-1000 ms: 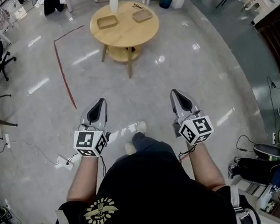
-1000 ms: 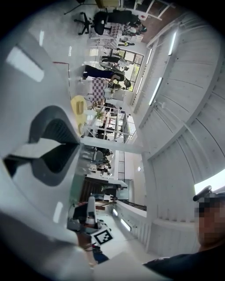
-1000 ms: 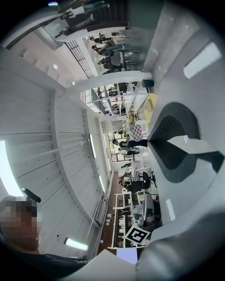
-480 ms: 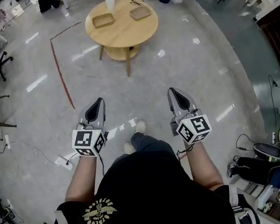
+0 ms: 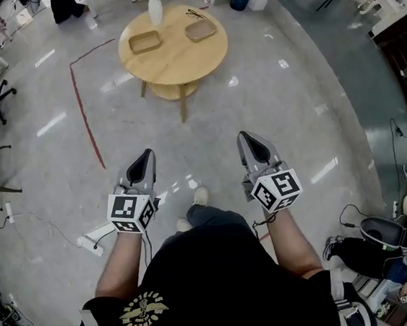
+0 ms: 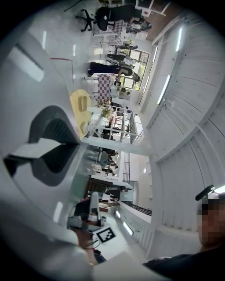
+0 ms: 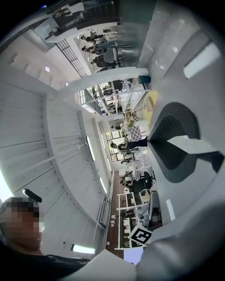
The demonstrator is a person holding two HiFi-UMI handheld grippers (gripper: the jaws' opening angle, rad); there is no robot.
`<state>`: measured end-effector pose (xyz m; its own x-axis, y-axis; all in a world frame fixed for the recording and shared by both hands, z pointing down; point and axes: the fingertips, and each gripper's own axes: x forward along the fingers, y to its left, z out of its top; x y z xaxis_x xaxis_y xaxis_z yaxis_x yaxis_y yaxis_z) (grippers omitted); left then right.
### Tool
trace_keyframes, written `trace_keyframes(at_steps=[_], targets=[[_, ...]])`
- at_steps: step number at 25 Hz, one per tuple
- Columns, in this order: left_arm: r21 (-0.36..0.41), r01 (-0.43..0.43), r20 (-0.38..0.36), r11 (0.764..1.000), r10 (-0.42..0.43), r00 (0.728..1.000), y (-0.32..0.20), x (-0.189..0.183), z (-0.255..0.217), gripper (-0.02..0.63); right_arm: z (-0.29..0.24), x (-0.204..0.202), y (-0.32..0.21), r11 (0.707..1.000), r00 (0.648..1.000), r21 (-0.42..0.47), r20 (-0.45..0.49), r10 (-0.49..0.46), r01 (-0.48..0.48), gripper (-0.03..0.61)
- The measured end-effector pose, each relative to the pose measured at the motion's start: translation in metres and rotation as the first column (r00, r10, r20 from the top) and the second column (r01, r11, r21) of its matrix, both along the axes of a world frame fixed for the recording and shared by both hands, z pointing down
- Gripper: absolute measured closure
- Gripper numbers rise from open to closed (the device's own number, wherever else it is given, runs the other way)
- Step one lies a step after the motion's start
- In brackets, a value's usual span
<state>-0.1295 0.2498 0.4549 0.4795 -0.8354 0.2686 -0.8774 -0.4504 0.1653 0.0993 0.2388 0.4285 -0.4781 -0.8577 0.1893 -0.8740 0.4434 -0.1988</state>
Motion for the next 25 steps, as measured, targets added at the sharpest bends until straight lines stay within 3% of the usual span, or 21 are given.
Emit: trace_keyframes(at_steps=[16,25], targets=[[0.044,0.070,0.011,0.997,-0.070,0.997,-0.092,0.035,-0.016,0.612,-0.005,0.053,-0.089,0.999,0.999,0.025,0.012,-0.030,0.029,0.577],[0.075,0.102,0.017,0.992,-0.104,0.994,-0.110,0.047,-0.034,0.612,-0.018,0.072,-0.107,0.996,0.997,0.056,0.031,-0.064,0.062,0.578]])
